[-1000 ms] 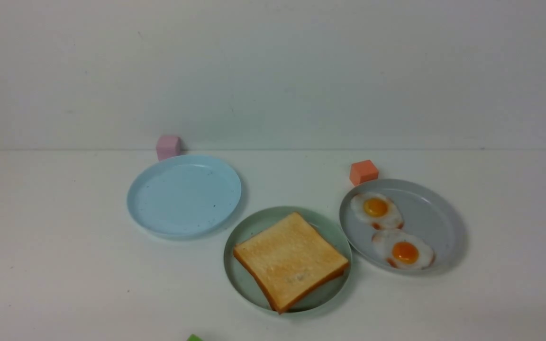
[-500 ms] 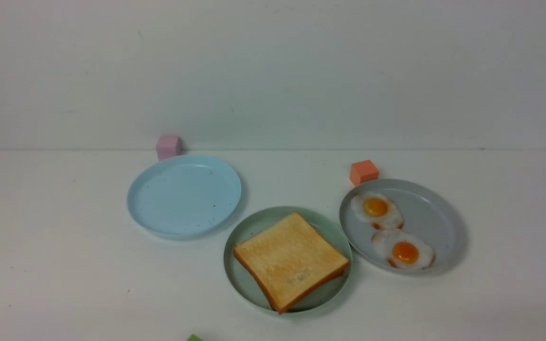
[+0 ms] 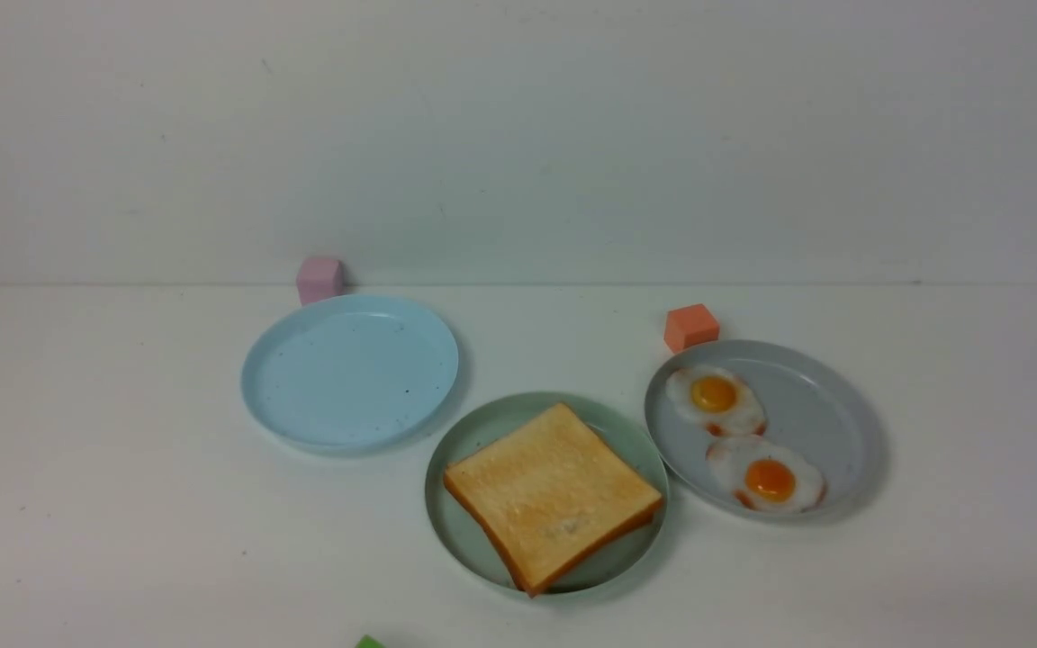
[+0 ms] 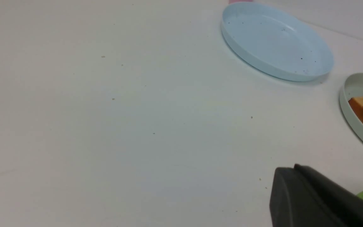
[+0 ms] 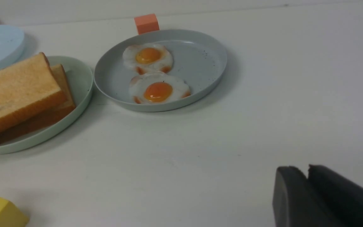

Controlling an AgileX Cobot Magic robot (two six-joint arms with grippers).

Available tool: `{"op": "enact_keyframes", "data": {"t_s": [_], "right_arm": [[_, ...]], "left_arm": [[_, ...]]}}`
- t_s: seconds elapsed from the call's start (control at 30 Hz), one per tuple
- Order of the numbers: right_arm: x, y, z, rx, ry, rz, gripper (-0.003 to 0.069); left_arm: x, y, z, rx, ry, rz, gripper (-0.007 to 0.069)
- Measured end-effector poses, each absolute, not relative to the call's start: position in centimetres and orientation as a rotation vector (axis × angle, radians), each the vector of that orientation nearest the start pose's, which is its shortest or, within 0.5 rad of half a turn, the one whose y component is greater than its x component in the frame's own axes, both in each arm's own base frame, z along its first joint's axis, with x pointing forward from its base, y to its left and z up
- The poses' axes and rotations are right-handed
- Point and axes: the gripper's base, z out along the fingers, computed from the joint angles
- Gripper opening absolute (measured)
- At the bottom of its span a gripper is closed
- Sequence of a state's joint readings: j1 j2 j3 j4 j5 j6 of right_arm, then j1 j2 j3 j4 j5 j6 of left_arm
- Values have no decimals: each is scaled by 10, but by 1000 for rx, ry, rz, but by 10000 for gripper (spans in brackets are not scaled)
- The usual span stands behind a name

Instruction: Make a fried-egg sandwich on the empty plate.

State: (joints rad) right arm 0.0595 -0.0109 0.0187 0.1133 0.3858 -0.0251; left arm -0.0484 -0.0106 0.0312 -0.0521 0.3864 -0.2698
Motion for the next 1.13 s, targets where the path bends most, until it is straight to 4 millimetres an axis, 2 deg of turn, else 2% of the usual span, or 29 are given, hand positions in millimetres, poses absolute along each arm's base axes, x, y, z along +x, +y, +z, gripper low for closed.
{"op": "enact_keyframes", "data": {"t_s": [1.13], "right_arm": [[52,7,173,-10,1877,136,137]], "left_arm": [[52,-4,169,-242,1883,-268,29]]}}
